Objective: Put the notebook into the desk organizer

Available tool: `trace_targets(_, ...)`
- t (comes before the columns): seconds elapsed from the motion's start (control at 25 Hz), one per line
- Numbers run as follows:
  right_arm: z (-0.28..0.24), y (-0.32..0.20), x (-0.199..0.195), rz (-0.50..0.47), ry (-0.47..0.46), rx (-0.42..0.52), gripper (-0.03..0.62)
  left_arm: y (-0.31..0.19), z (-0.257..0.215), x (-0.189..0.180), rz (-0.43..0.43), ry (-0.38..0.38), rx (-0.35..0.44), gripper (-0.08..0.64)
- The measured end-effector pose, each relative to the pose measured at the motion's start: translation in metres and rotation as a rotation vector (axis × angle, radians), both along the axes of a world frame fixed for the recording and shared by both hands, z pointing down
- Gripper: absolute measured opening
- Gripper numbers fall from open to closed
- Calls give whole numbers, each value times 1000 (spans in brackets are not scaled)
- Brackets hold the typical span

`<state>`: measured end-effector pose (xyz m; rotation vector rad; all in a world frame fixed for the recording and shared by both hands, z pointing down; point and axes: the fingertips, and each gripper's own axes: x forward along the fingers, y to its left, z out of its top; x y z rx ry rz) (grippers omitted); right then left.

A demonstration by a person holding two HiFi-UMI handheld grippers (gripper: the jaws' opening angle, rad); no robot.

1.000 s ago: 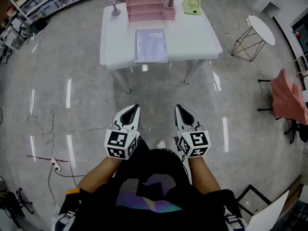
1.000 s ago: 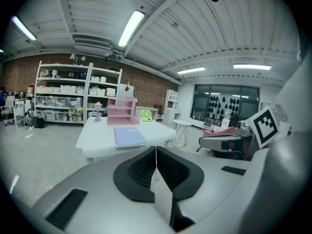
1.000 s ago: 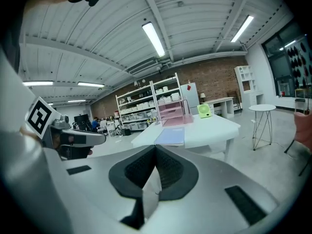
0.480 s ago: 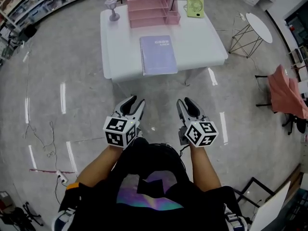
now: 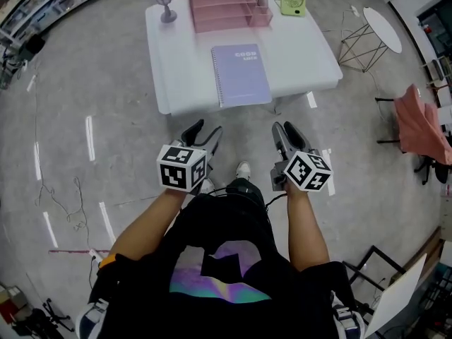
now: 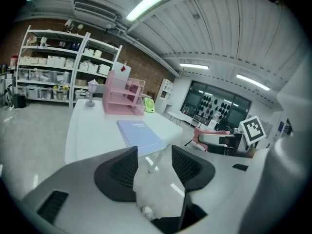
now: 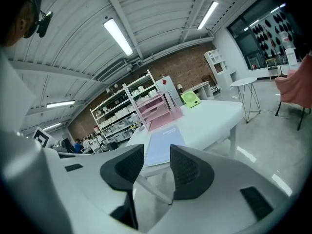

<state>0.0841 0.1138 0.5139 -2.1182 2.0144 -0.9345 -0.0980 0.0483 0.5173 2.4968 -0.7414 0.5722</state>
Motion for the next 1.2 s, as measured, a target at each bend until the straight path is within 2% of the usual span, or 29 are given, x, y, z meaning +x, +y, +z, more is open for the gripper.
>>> trace_targets(0.24,35,-30,24,1,-83,-30,166,-27,25,18,-21,-23,-36,213)
trace_targets(0.52,76,-75,52,-5,-232,-95,192,-57,58,41,-66,-79,-136,214)
trace_targets(0.72,105,-95,70,3,-326,-166,213,-63,83,58,-94,-107,-255,215)
trace_targets(0.96,135,-109,75,0,-455,-222,241,-71,116,61,-170,-95,-421,216)
trace_targets(1.2,147,-120,73,-9,-525,-248,244,-78,135,65,-216,-85,-520,216)
